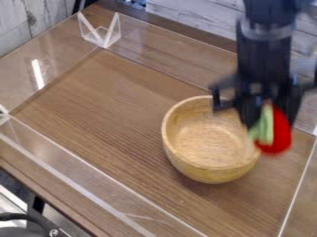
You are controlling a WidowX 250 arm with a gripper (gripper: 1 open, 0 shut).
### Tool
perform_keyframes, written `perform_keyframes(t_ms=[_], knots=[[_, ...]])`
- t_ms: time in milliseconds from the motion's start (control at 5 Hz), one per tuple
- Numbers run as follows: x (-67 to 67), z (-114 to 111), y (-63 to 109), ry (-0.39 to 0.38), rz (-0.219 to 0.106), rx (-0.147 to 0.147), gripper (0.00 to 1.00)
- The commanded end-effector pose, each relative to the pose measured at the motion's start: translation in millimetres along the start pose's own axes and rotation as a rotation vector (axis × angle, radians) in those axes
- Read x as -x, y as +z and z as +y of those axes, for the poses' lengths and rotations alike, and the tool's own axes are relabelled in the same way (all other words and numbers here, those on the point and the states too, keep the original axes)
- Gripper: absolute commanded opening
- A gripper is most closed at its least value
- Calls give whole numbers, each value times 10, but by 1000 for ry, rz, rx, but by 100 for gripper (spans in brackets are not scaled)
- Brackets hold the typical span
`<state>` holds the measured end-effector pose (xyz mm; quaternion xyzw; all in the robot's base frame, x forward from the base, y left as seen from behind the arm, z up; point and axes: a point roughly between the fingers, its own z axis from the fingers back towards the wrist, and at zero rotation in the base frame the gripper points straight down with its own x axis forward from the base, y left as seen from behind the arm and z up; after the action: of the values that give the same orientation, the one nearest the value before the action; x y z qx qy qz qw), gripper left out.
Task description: Move the red object to the left side of the table
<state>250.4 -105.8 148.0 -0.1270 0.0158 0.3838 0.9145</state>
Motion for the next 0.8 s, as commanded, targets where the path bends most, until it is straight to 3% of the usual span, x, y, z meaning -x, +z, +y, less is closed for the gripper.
perform_keyframes(t_ms=[0, 200, 600], knots=[[-221, -61, 449, -15, -28, 59, 0], [-245, -169, 558, -22, -21, 62, 0], [0, -139, 516, -38, -14, 56, 0]])
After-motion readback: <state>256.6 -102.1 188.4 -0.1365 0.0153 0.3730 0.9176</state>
